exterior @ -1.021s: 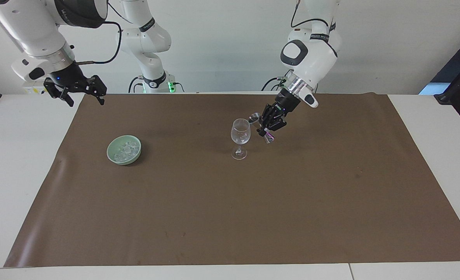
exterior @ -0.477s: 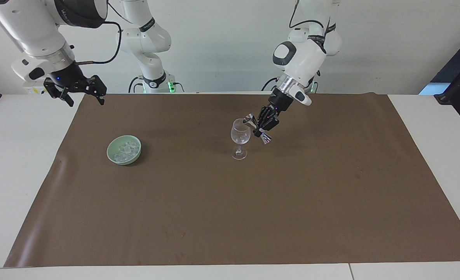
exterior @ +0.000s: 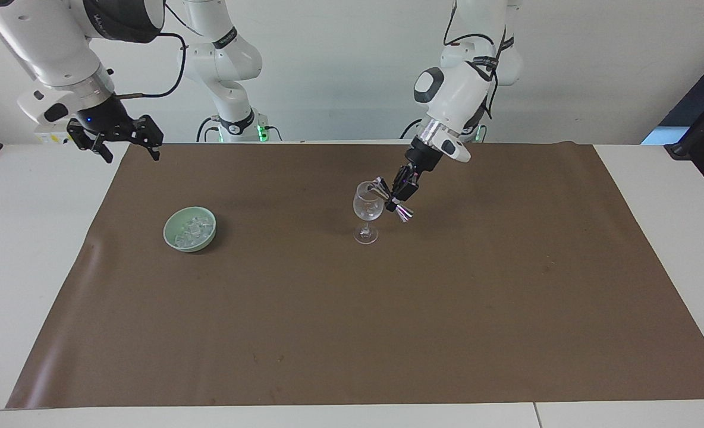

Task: Pour wine and add ice with both arms
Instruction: 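Tilt the jigger with the left gripper to pour into the cup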

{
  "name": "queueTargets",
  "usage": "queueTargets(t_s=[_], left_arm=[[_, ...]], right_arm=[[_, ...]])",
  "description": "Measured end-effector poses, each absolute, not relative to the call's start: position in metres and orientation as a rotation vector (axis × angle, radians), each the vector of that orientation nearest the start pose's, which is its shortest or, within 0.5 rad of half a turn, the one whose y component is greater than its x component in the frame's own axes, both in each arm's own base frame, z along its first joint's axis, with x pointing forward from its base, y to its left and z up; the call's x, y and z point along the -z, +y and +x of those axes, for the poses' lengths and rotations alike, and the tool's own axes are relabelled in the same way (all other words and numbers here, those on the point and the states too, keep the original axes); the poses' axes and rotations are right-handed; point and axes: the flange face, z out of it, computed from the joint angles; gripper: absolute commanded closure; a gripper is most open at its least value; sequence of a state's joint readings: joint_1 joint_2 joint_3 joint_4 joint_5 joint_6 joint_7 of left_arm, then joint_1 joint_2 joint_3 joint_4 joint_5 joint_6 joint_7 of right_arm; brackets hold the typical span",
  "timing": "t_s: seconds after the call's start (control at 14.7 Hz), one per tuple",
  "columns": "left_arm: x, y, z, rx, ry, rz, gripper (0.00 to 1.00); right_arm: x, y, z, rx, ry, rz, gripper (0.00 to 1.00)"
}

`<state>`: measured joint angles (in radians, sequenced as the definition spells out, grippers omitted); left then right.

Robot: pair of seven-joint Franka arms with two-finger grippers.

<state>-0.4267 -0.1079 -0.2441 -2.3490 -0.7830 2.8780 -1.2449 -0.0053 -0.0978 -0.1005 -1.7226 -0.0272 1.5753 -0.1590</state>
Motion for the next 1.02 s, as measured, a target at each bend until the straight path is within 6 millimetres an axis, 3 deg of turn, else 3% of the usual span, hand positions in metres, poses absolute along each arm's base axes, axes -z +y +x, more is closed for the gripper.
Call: queueTargets(t_s=[1.02], left_arm=[[-0.4406, -0.3009, 0.4358, -0.140, 1.294, 2.083, 1.00]], right_arm=[[-0.6057, -0.0604, 0.5184, -0.082, -0.086, -3.150, 0.00]])
